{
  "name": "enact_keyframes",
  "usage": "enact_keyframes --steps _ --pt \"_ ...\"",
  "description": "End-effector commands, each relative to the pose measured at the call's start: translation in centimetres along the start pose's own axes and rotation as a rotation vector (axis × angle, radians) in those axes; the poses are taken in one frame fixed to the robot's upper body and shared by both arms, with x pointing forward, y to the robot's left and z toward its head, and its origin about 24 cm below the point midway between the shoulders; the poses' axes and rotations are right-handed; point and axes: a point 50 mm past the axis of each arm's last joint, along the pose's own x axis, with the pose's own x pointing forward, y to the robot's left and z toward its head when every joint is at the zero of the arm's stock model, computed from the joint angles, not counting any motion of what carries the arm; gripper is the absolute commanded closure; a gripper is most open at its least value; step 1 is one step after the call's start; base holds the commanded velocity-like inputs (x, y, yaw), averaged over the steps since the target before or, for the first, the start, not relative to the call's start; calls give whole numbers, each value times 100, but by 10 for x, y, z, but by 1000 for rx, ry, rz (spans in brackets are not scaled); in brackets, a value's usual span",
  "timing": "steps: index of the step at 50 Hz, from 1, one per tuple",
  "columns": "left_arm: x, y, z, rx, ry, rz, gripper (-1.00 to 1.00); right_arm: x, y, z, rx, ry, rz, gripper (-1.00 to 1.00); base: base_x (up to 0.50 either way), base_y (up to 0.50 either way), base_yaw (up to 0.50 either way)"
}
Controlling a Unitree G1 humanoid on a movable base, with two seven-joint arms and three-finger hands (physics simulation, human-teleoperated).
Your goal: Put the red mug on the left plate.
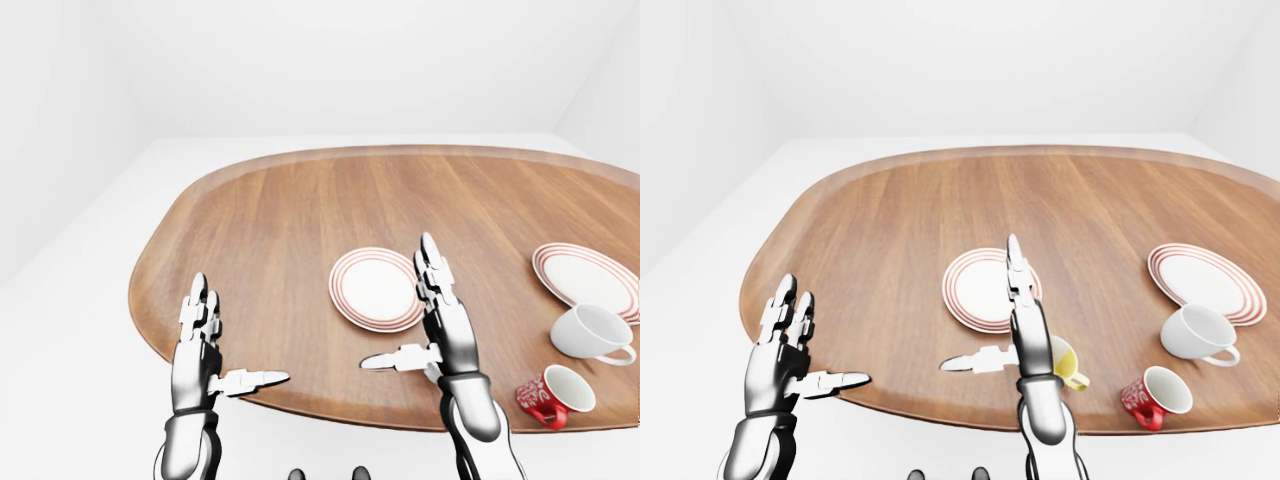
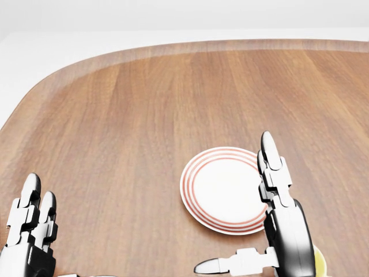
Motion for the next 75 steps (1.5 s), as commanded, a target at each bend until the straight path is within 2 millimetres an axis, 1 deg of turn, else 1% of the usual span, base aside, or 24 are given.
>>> enact_keyframes --steps 1,23,25,41,63,66,68,69,70,71,72,73,74,75 --pt "-1 -1 0 -1 2 -2 -100 0 2 -1 -1 4 23 -100 50 19 0" --pt "0 0 -1 -1 3 0 -100 -3 5 -3 14 18 56 -100 50 6 0" --pt "1 -1 0 -1 -1 -5 -100 2 6 1 7 -8 62 -100 50 -3 0" --pt "1 -1 0 -2 -3 -5 -100 5 4 7 10 -40 60 -100 50 -6 0" --pt "1 0 -1 -3 1 -4 -100 0 6 -1 9 3 62 -100 49 -9 0" --pt "1 0 -1 -2 1 -3 -100 -2 3 -2 10 13 16 -100 49 -9 0" --pt "1 0 -1 -2 1 -3 -100 -2 3 -2 10 13 14 -100 49 -9 0" --pt "1 0 -1 -1 1 -3 -100 -1 0 -2 55 9 19 -100 0 0 0" --pt "2 0 -1 0 1 -2 -100 2 -2 -2 45 7 1 -100 0 0 0" --pt "2 0 -1 -1 1 -2 -100 5 -6 -7 23 48 -44 -100 0 0 0" --pt "2 0 -1 -2 1 0 -100 10 -13 -16 -39 128 -142 -100 0 0 0" --pt "2 0 -1 -2 1 1 -100 13 -16 -21 -81 167 -186 -100 0 0 0" --pt "2 0 -1 -2 2 1 -100 22 -18 -25 -183 164 -239 -100 0 0 0" --pt "2 0 -2 -2 3 2 -100 25 -16 -27 -210 165 -230 -100 0 0 0"
